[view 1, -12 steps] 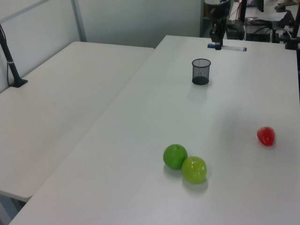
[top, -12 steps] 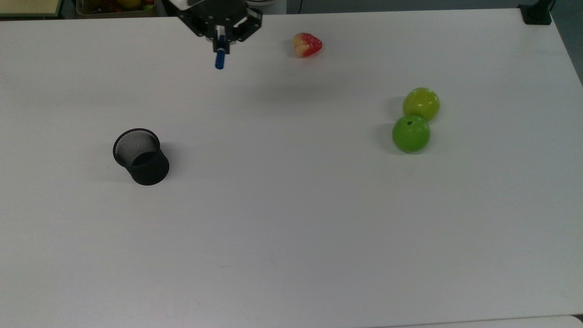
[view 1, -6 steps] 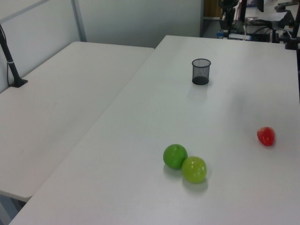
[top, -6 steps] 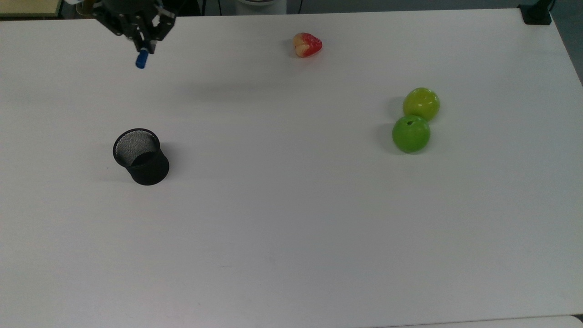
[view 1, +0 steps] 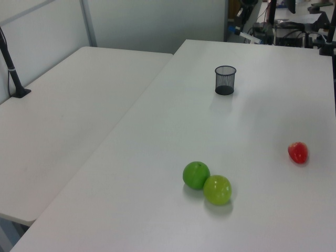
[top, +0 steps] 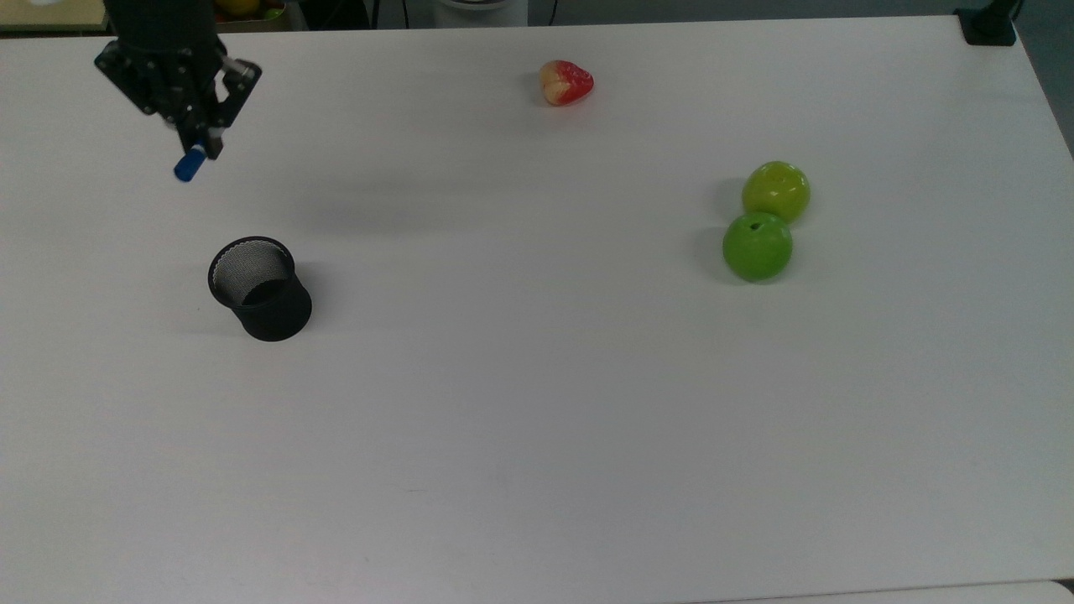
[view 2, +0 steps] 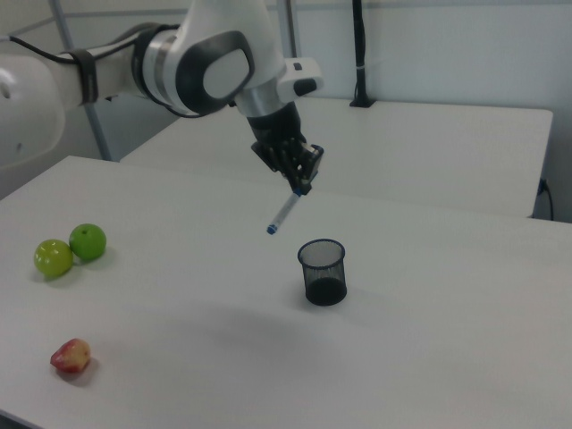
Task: Place marker
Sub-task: 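Lower the marker into the pen cup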
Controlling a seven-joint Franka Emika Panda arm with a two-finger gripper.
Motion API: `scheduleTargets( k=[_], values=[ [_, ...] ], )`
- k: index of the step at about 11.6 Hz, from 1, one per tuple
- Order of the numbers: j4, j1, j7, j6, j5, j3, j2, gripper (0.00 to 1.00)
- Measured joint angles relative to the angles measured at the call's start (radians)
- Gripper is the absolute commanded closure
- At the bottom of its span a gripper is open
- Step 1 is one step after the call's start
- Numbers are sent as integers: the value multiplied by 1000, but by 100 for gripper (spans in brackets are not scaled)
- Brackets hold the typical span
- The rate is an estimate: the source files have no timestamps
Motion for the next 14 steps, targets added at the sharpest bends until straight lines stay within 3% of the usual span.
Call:
scheduleTargets(
  k=[5, 9, 14],
  values=[
    [-50, -11, 0, 327, 1, -2, 103, 87],
    [-171, -11, 4, 646, 1, -2, 140, 87],
    [-230, -4, 33, 749, 2, 0, 153, 86]
  ],
)
